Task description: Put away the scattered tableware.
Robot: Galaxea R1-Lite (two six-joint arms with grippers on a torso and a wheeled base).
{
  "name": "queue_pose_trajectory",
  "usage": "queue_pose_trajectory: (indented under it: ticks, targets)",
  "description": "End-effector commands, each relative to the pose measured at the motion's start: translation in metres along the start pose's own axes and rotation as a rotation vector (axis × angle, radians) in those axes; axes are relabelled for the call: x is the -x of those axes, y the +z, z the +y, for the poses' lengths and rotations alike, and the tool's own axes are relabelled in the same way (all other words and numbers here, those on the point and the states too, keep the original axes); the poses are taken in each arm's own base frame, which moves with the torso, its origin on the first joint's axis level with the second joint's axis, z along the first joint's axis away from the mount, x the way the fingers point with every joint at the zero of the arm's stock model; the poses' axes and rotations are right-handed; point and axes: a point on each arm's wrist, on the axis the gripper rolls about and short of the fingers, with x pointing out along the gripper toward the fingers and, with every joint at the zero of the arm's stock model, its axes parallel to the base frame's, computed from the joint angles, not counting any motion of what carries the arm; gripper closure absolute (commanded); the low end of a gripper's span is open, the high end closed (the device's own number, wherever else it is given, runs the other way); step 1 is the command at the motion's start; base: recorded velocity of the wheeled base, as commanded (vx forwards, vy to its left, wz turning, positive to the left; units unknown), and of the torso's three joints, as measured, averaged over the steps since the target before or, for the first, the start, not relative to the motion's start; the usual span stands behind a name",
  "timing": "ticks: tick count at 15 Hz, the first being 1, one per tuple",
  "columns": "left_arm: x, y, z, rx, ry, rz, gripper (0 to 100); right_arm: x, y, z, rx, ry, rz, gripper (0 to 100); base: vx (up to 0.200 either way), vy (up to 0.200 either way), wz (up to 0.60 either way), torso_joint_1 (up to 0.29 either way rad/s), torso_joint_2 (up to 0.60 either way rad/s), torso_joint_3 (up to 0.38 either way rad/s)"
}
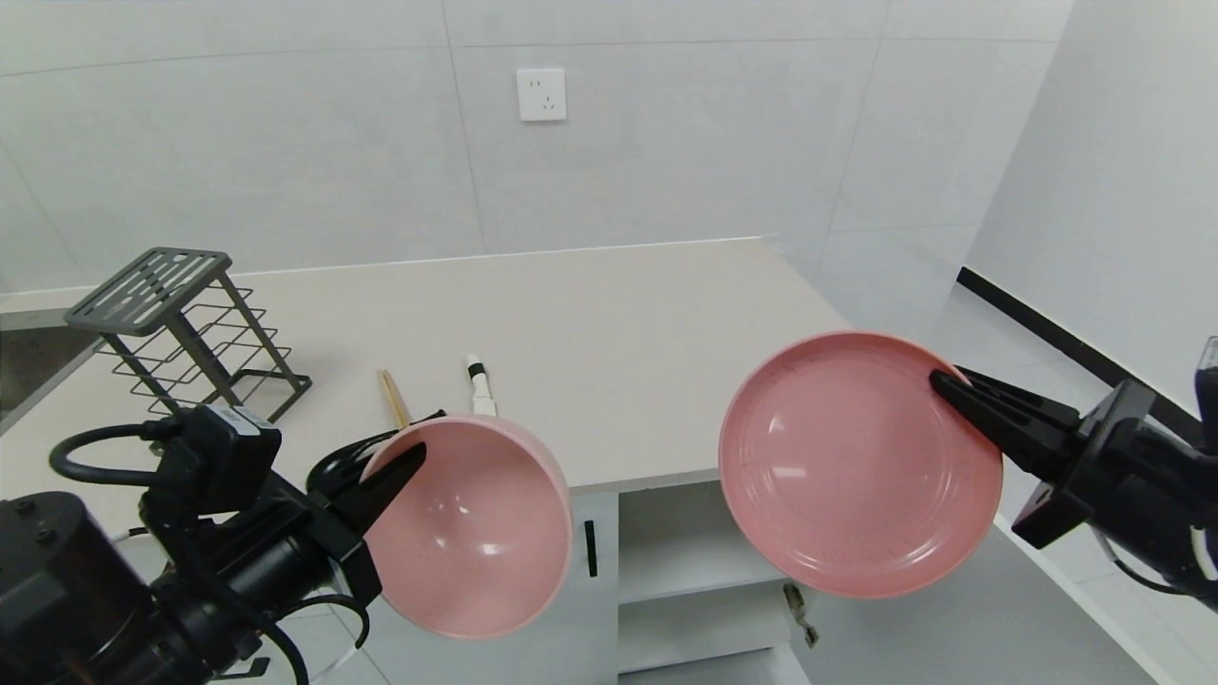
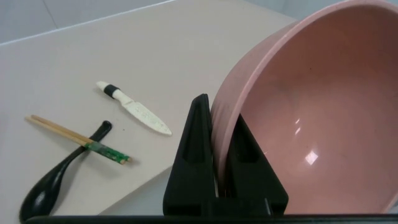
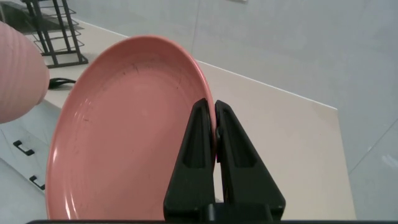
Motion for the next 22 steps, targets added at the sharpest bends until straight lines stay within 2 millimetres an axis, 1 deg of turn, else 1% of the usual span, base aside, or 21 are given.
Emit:
queue_pose_trajectory:
  ticks: [1,22]
  targets:
    - [-0.0001,0.0001,-0.0007,-0.001,-0.004,-0.001,100,0.0000,-0.0005,0.0000,0.000,0.000,0.002,100,0.000,0.000,0.00,-0.085,0.17,0.095]
    - [-0.0019,-0.0028,0.0015,0.001,0.008,0.015,100,0.0025,-0.0050,0.0019,0.006,0.005,0.025,100,0.000,0.000,0.00,-0.132,0.26,0.131]
